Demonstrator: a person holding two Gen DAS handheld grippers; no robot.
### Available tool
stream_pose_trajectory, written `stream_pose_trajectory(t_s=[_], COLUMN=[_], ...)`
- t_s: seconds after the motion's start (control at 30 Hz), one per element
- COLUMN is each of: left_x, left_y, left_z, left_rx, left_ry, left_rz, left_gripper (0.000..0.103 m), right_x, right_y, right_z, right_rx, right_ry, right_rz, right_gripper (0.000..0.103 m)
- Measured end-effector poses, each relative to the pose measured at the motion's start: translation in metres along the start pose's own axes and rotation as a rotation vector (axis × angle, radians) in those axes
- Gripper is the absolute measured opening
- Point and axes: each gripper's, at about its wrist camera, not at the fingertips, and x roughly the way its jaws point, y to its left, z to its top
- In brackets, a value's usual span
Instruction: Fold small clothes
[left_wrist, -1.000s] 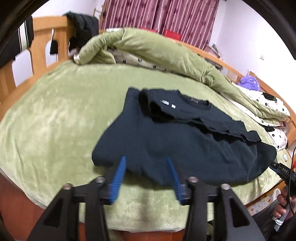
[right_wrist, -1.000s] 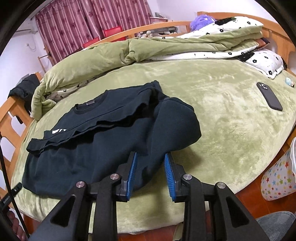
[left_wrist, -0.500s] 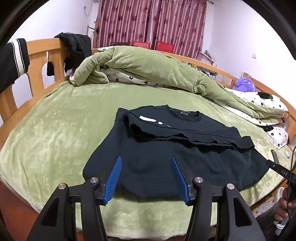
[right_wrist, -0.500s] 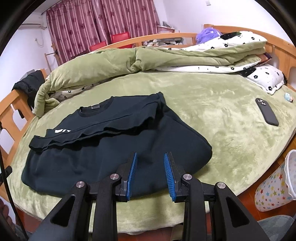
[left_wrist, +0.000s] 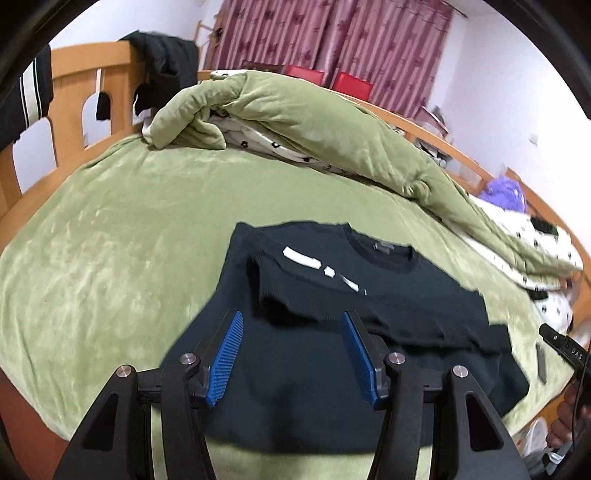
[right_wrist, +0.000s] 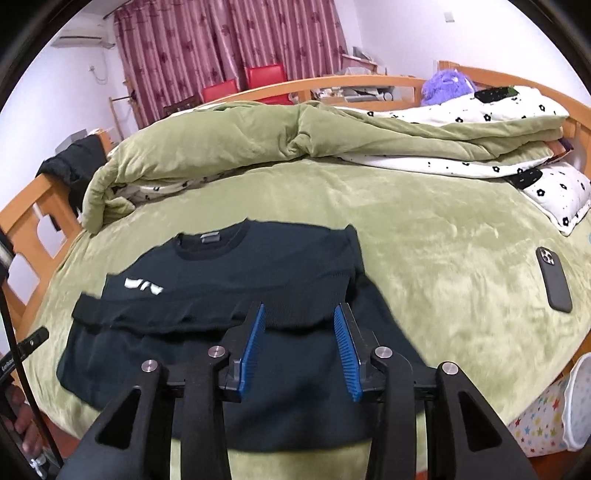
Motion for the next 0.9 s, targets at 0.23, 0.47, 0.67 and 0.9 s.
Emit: stream_pose_trajectory(t_s=[0.23,0.47,0.67,0.9], left_x=[0.029,0.052,0.070,0.099], left_y=[-0.002,0.005,0.023,0.023], left_z=[0.033,0.020,0.015,0.010], left_rx=[-0.010,-0.043,-0.107,-0.111], left_ry=[-0.004,0.043,0.075,0.141], left_rz=[0.014,-0.004,-0.041,-0.036], left_gripper=[0.053,0.053,0.053,0.051], right_x=[0.024,0.051,0.068,0.100], right_y=[-0.007,-0.009,-0.010,-0.026], right_z=[0.034,0.009,-0.003,-0.012], right_rx=[0.043,0.015,0.003,0.025], right_ry=[-0.001,0.061,0.105,0.160], right_rz=[0.023,-0.018,-0.010,-0.087], right_gripper=[0.039,0.039,0.039,0.039])
